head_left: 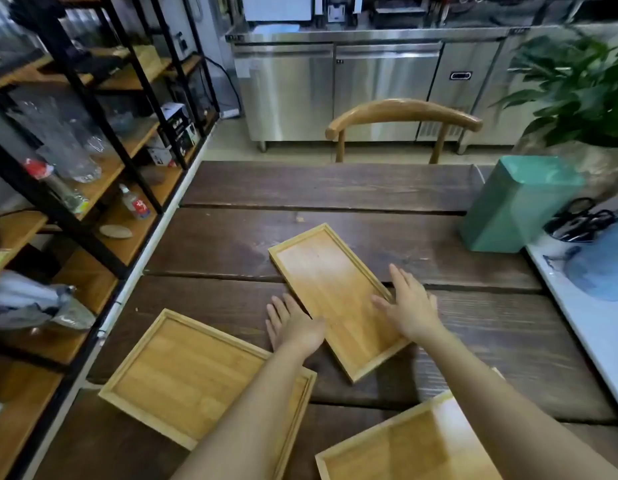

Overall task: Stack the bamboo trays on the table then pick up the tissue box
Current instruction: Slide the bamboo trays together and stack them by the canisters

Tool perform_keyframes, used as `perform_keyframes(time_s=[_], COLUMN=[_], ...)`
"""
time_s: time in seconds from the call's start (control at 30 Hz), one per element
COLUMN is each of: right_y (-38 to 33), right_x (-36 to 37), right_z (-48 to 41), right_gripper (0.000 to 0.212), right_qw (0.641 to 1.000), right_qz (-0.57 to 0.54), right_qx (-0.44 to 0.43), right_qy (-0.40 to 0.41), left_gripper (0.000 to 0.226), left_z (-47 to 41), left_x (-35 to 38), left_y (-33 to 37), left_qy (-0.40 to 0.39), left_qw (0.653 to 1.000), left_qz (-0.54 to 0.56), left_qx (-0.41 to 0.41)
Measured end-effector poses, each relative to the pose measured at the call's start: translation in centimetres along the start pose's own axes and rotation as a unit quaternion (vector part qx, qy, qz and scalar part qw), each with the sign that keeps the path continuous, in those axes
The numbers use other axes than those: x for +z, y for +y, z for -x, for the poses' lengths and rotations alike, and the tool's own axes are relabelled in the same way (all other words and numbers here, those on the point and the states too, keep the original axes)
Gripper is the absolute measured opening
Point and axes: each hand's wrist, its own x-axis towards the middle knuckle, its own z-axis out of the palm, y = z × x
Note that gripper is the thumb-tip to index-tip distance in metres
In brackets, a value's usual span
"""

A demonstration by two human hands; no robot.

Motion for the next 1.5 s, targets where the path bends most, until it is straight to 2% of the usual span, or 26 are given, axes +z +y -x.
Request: perform_keyframes(time_s=[0.03,0.1,0.2,0.27,0.33,0.4,0.47,0.53,0.57,0.67,0.83,0.93,1.03,1.17,1.5], right_y=[-0.2,-0.8,-2.1,-2.5,-2.4,-2.1,-1.9,-1.6,-1.6,-1.5,-1.4,-1.6,-0.8,1.8,9.8], right_x=[0.5,1.4,1.7,1.3,1.0,0.4,-0.3,-0.5,-0.6,-0.4,0.9,1.2,0.9,-0.3,-2.8], right_z=[-0.1,0.0,0.3,0.2,0.1,0.2,0.7,0.9,1.1,1.6,1.0,0.6,1.0,1.1,2.9], right_gripper=[0.072,0.077,0.070,0.064,0.068,0.064,0.055,0.056,0.057,0.057,0.065,0.065,0.062,0.054,0.039], right_qw=[0.998,0.994,0.986,0.972,0.954,0.933,0.913,0.913,0.916,0.927,0.926,0.950,0.972,0.976,0.962], right_qz=[-0.037,-0.074,-0.114,-0.171,-0.227,-0.286,-0.331,-0.322,-0.311,-0.282,-0.271,-0.172,-0.079,-0.084,-0.074], right_qx=[0.035,0.067,0.111,0.152,0.179,0.198,0.214,0.220,0.221,0.220,0.244,0.254,0.219,0.202,0.256], right_qy=[-0.023,-0.053,-0.054,-0.055,-0.075,-0.088,-0.103,-0.118,-0.124,-0.117,-0.099,-0.061,-0.021,-0.017,0.052], left_gripper=[0.089,0.094,0.095,0.081,0.059,0.037,0.014,0.008,0.007,0.019,0.008,0.018,0.026,0.029,0.035], left_z=[0.3,1.3,2.6,2.7,3.2,3.5,3.8,4.0,4.0,4.2,3.9,4.1,4.5,5.3,8.6], left_x=[0.6,1.4,2.2,1.6,0.3,-1.0,-1.9,-2.2,-2.1,-1.4,-1.4,-1.3,-0.3,1.4,6.5], left_y=[0.5,1.9,3.4,3.7,3.7,3.3,2.7,2.2,2.0,1.8,2.0,2.5,3.3,5.0,8.9], left_qy=[-0.009,-0.039,-0.048,-0.025,-0.004,-0.026,-0.046,-0.039,-0.035,-0.014,-0.023,-0.060,-0.087,-0.072,-0.248], left_qw=[1.000,0.989,0.940,0.914,0.899,0.886,0.886,0.895,0.911,0.937,0.927,0.920,0.916,0.936,0.922], left_qz=[0.026,0.143,0.331,0.391,0.416,0.439,0.443,0.426,0.394,0.339,0.360,0.375,0.381,0.342,0.296], left_qx=[0.003,-0.019,-0.071,-0.107,-0.139,-0.146,-0.130,-0.126,-0.114,-0.087,-0.106,-0.101,-0.091,-0.049,-0.017])
